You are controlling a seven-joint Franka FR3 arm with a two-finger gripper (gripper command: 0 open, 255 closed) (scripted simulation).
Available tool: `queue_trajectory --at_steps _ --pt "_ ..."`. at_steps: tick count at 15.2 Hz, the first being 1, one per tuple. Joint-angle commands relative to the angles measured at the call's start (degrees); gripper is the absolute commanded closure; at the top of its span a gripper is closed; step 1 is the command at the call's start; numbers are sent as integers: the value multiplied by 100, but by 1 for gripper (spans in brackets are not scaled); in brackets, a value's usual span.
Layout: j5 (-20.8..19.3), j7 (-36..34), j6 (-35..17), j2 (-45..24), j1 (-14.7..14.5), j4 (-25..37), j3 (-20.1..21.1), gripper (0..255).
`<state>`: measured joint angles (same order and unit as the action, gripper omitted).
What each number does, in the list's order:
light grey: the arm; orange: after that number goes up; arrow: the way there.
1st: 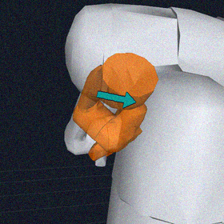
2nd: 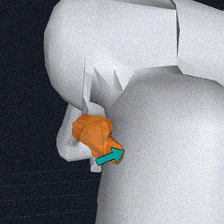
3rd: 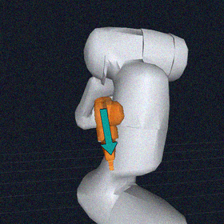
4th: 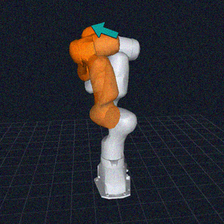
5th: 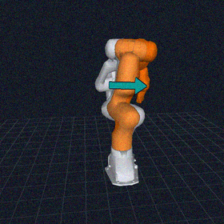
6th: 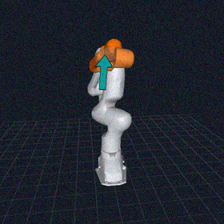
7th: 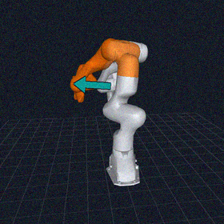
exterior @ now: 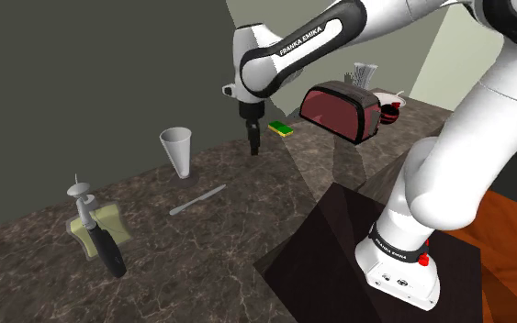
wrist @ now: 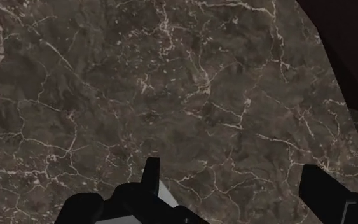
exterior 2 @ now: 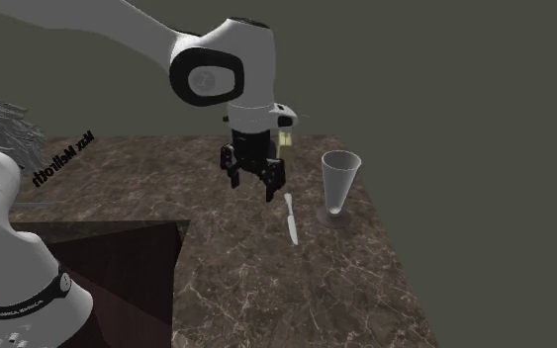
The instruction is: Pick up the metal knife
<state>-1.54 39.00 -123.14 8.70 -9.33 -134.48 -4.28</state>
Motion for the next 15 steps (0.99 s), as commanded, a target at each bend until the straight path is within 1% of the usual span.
queue_trajectory --at_steps 1,8,15 --pt "55 325 -253 -478 -64 253 5 0" --pt "214 1320 -980 -1920 -201 1024 187 0" --pt "201 2143 -1433 -3299 -288 2005 495 0"
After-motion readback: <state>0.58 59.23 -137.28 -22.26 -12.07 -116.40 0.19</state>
